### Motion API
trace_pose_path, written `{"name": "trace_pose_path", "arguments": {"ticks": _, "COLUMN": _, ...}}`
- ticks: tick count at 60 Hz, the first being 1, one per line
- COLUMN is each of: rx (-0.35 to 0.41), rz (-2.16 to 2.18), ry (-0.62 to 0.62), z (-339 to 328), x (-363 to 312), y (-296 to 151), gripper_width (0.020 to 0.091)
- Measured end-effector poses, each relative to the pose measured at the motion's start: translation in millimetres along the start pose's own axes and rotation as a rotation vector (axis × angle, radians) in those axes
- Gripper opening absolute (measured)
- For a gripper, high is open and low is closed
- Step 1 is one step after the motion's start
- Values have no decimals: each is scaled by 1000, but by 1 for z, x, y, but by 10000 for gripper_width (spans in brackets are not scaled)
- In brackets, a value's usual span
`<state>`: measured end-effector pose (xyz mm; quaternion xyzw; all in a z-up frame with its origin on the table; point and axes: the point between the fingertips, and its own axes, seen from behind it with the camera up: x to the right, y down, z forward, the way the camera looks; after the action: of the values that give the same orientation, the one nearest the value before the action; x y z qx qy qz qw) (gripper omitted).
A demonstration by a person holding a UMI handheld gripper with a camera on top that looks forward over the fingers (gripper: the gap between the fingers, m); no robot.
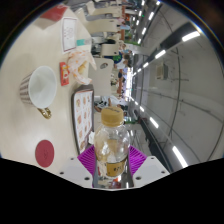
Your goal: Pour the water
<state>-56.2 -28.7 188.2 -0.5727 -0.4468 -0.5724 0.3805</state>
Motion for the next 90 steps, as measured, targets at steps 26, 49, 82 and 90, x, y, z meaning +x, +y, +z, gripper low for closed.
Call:
{"name": "trace_pose_path", "arguments": {"ticks": 26, "rx": 111, "rz": -316, "ry": -43, "z": -10, "x": -50, "y": -55, "gripper_width": 397}}
{"name": "trace_pose_path", "arguments": {"ticks": 49, "rx": 18, "rz": 964, "ry": -317, "z": -15, "x": -13, "y": -9, "gripper_width": 399}}
{"name": "trace_pose_path", "arguments": {"ticks": 82, "rx": -137, "rz": 1541, "ry": -505, "z": -5, "x": -132, "y": 25, "gripper_width": 428}}
{"name": "trace_pose_path", "arguments": {"ticks": 90, "rx": -174, "rz": 1540, "ry": -553, "z": -10, "x": -137, "y": 30, "gripper_width": 627}}
